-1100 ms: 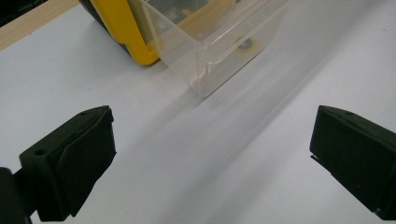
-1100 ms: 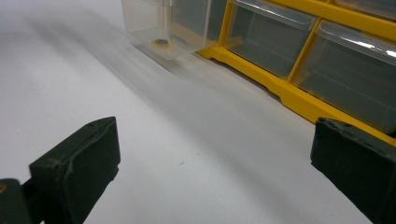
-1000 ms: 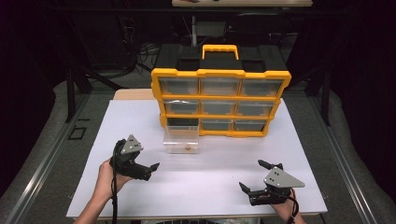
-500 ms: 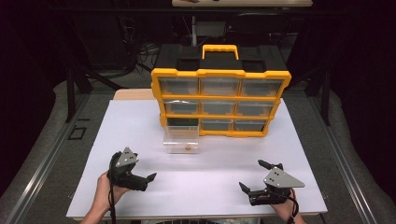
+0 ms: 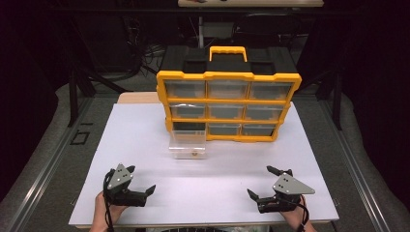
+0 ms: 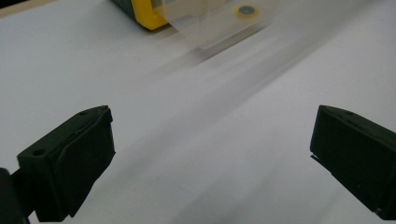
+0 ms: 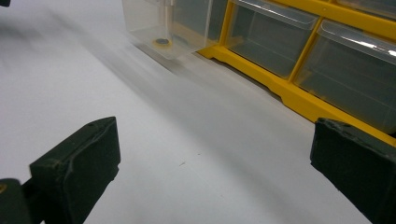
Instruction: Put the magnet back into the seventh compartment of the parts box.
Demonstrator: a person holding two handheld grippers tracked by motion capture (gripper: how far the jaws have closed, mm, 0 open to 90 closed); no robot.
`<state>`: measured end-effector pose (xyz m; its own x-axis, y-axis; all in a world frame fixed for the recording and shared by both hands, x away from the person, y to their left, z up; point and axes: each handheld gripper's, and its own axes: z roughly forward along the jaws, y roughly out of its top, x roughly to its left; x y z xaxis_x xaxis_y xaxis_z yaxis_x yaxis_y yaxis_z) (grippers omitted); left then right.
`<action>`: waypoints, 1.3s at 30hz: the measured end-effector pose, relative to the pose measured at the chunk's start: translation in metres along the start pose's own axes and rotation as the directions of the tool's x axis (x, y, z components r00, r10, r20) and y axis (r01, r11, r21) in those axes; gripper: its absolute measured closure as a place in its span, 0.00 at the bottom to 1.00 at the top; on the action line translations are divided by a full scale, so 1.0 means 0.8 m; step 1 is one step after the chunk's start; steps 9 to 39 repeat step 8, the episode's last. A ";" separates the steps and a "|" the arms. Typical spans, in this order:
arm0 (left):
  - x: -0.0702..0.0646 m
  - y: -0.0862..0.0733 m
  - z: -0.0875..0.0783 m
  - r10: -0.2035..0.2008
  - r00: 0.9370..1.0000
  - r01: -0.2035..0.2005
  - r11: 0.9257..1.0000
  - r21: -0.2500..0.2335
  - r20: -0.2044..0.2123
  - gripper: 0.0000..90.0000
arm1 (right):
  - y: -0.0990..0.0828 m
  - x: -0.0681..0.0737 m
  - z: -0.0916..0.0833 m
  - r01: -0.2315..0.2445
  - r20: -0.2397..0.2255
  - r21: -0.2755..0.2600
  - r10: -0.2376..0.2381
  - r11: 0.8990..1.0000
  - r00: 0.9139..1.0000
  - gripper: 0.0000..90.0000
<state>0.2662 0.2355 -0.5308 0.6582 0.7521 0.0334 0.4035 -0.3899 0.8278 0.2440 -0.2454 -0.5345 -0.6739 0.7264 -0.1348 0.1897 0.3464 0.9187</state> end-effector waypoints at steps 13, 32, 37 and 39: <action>0.000 -0.001 0.003 0.018 1.000 -0.018 1.000 -0.009 -0.002 0.00 | 0.000 -0.001 0.000 0.001 -0.004 0.002 -0.001 1.000 1.000 0.01; 0.000 -0.001 0.003 0.018 1.000 -0.018 1.000 -0.009 -0.002 0.00 | 0.000 -0.001 0.000 0.001 -0.004 0.002 -0.001 1.000 1.000 0.01; 0.000 -0.001 0.003 0.018 1.000 -0.018 1.000 -0.009 -0.002 0.00 | 0.000 -0.001 0.000 0.001 -0.004 0.002 -0.001 1.000 1.000 0.01; 0.000 -0.001 0.003 0.018 1.000 -0.018 1.000 -0.009 -0.002 0.00 | 0.000 -0.001 0.000 0.001 -0.004 0.002 -0.001 1.000 1.000 0.01</action>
